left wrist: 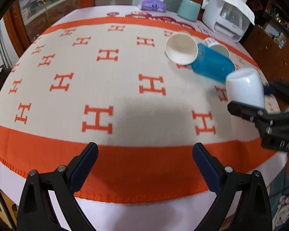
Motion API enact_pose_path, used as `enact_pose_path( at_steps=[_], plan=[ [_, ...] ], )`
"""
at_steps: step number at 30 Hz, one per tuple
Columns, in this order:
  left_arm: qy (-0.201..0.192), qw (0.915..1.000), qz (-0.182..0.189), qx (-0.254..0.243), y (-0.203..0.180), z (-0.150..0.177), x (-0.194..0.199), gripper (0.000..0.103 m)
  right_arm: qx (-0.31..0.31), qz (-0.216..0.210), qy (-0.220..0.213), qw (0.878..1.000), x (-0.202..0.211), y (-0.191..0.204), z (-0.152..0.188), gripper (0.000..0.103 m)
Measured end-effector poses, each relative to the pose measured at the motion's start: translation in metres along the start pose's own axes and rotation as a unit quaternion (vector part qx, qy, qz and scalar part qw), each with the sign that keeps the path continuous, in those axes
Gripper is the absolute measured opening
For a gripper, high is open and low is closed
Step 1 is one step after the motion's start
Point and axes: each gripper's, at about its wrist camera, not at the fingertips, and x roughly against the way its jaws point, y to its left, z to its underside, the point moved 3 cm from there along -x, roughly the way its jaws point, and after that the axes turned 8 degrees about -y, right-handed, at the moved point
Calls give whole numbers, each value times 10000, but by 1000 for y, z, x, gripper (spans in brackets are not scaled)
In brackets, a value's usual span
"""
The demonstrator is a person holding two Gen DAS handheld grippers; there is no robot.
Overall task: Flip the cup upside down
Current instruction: 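Rotate the white cup in the right tool to stand mouth down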
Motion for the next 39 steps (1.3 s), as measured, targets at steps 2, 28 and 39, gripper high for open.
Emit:
enact_pose_path(
  at_steps=[2, 28, 39],
  plan=[
    [-147, 9997, -133, 123, 0, -4, 2, 97, -522, 107, -591, 9968, 5, -4, 12, 66],
    [-701, 9958, -556, 185, -18, 6, 20, 99, -864, 544, -1861, 9772, 3, 13, 58, 66],
    [-791, 9946, -668, 68, -21, 6, 38, 102, -1487, 122, -1760, 9730, 36, 3, 72, 67]
  ],
)
